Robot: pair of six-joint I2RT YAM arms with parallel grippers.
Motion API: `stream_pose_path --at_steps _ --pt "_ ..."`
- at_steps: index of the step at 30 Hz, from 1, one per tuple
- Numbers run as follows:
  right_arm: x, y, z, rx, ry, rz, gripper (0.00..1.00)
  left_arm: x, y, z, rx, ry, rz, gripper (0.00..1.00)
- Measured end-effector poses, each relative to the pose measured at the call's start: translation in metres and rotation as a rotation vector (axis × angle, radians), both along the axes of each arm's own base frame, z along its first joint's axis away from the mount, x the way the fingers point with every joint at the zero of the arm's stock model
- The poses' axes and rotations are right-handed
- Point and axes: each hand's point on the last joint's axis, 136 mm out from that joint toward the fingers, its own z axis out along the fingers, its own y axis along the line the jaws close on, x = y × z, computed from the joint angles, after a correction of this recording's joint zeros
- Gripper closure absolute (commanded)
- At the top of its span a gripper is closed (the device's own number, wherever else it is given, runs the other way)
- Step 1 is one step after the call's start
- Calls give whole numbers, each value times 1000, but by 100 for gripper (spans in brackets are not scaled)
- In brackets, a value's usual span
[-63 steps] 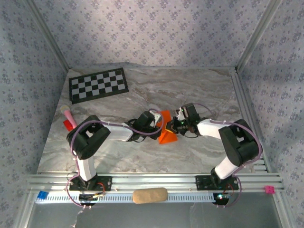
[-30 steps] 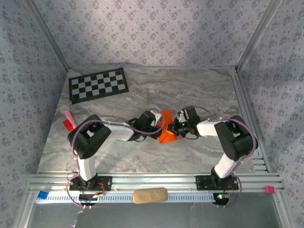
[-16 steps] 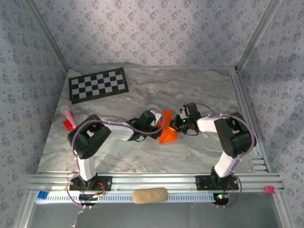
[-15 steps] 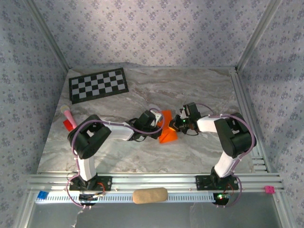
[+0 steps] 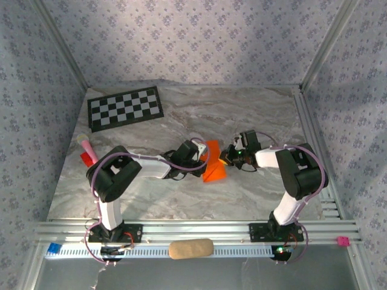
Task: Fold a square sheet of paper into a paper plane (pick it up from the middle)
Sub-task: Third fold the triangle at the center of the table.
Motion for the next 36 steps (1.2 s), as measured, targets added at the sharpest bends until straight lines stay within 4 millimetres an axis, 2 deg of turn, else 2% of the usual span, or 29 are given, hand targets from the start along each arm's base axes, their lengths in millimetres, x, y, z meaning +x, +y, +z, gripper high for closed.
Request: stream_pose_path --at_steps 6,9,12,15,21,36 --pt "3 -12 3 -53 -30 -52 97 0 0 0 1 1 0 90" --pt "4 -14 14 -62 -63 -51 96 0 0 0 1 1 0 90" --pt "2 -8 27 -48 -99 -24 96 0 0 0 1 1 0 90" --pt "-5 5 31 -20 -98 27 96 0 0 0 1 1 0 90" --pt "-21 25 18 2 -45 104 96 0 0 0 2 2 0 90" --pt "-24 27 0 18 10 116 97 0 0 -1 3 3 0 89"
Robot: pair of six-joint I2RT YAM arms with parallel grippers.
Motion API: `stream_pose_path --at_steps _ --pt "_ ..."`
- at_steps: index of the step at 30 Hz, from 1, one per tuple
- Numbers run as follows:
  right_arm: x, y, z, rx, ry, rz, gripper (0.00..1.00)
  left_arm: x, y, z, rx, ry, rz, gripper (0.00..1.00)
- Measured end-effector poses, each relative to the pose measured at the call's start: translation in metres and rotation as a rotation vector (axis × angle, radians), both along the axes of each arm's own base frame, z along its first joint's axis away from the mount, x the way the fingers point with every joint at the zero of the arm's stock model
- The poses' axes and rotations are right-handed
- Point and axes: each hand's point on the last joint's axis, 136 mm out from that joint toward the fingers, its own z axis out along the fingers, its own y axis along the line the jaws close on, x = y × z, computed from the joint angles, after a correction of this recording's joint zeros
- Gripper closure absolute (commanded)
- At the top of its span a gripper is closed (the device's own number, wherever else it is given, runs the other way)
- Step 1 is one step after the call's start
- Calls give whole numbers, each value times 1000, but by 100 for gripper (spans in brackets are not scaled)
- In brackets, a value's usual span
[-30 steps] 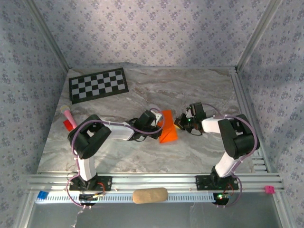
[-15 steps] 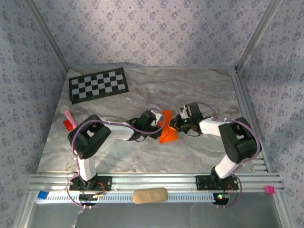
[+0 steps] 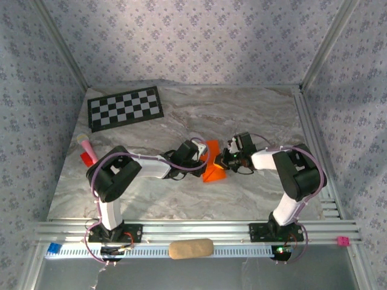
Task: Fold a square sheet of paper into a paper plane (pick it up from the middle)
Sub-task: Third fold the triangle at the center of the table.
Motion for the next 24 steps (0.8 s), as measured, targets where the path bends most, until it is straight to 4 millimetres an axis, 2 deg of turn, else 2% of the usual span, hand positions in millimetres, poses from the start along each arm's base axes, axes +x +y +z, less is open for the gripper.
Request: stream_pose_path --at_steps 8,11,14,18,20,21,24 --pt "0 -2 -1 2 -7 -3 98 -1 -1 4 1 19 8 72" --pt "0 -1 -1 2 -8 -3 98 0 8 8 25 47 41 65" --pt "1 -1 -1 3 -10 -3 98 3 20 17 36 64 91 62" --pt "1 -1 -1 3 -11 -3 98 6 29 35 4 91 156 66" --pt "1 -1 -1 3 -11 -3 98 5 27 44 -32 112 169 74" --pt "1 -1 -1 3 -10 -3 98 2 24 47 -54 131 165 81" --pt "1 -1 -1 3 -11 -3 98 -9 11 54 -107 201 126 87"
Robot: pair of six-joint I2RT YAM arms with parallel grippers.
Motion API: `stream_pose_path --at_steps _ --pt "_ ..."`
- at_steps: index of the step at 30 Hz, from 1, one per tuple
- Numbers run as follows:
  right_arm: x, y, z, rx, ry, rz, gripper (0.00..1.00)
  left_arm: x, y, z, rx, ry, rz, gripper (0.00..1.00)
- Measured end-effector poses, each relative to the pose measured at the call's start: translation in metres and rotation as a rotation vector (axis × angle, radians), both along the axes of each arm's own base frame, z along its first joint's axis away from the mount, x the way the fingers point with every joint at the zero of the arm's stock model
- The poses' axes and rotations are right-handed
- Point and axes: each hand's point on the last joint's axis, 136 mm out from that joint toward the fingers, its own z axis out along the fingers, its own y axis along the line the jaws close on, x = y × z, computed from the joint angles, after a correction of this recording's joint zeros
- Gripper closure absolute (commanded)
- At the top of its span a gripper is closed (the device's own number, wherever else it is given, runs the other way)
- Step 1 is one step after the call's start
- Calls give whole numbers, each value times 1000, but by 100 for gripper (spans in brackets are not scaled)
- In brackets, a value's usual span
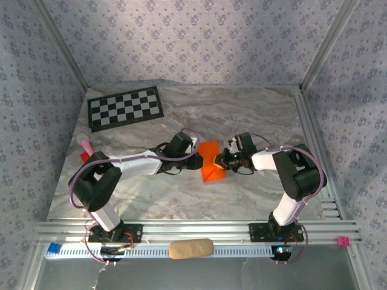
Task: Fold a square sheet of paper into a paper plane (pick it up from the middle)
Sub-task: Third fold the triangle at the center of the table.
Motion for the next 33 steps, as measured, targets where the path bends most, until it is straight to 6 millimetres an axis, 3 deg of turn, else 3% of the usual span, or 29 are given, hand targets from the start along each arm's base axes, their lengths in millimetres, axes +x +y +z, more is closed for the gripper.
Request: stream_pose_path --at_steps 6,9,16,33 --pt "0 0 0 0 0 0 98 -16 -48 21 -94 70 -105 97" --pt "0 0 0 0 0 0 98 -24 -60 13 -100 112 -128 98" --pt "0 0 0 -1 0 0 98 -28 -56 -17 -45 195 -98 99" --pt "0 0 0 -3 -1 -2 98 -33 -49 -45 17 250 -90 97"
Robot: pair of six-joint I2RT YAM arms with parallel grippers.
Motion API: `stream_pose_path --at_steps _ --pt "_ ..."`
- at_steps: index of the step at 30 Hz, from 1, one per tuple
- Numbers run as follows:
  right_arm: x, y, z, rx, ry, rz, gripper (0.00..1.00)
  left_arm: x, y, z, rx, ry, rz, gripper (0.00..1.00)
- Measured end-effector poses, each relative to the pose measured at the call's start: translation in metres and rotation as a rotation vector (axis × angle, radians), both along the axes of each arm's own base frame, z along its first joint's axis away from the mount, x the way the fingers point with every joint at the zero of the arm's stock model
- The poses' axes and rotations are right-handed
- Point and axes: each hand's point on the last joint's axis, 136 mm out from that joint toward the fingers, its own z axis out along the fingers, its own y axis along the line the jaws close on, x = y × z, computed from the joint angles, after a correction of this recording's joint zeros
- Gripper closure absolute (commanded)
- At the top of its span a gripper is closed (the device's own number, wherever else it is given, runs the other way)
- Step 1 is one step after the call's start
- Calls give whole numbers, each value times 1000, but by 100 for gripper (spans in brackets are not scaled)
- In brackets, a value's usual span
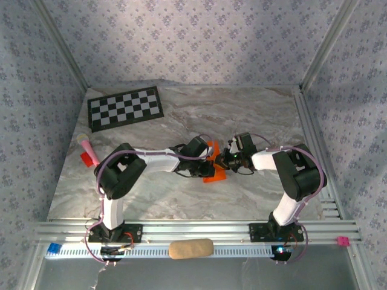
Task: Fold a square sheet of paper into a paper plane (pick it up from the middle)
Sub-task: Third fold the triangle at the center of the table.
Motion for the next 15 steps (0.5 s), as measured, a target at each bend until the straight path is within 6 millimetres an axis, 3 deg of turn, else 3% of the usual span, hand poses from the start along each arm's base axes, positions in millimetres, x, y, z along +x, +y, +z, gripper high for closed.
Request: stream_pose_path --at_steps 15 --pt "0 0 0 -2 -3 3 98 -6 6 -11 -1 6 0 95"
